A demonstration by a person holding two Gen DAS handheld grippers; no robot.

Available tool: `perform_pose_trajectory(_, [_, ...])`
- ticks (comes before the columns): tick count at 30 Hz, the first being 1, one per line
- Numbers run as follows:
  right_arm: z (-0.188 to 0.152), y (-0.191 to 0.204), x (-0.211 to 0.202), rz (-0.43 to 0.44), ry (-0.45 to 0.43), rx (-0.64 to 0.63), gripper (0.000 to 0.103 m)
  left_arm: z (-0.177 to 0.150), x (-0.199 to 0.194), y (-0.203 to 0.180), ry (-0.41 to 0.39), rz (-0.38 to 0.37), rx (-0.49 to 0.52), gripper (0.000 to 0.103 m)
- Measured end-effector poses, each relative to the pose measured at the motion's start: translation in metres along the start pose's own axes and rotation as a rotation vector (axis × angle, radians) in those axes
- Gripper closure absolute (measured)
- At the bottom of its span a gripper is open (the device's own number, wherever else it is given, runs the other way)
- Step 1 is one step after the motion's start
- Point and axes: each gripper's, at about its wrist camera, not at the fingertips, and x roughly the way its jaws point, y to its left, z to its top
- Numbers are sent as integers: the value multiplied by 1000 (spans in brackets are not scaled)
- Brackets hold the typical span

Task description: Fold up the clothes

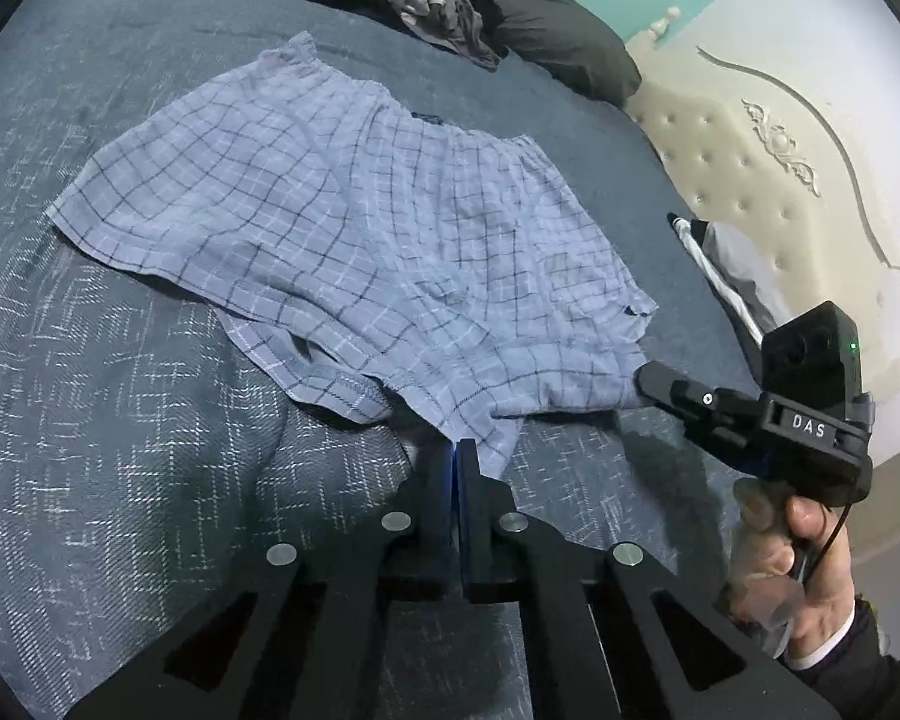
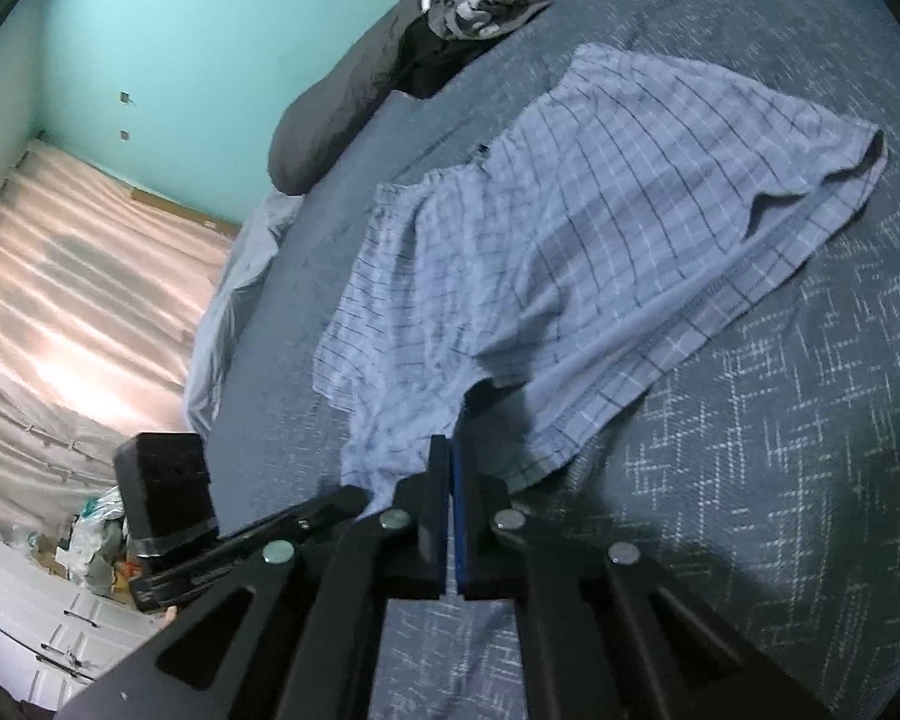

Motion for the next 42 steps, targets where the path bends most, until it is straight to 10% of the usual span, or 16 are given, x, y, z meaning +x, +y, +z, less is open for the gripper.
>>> perform_pose_trajectory(21, [-3, -19, -2, -61, 61, 62, 102, -2, -3, 11, 41, 10, -32, 101])
perform_pose_trajectory(35, [15, -25, -27, -62, -27, 106, 98, 51, -48, 67, -172, 163, -126, 86])
perform_pose_trajectory(39, [26, -38, -42, -40, -110, 146, 72, 67, -43, 78, -206, 185, -136, 83])
perform_pose_trajectory(42, [33, -48, -45, -40, -139, 164, 71, 79, -38, 85, -202, 201, -133, 83])
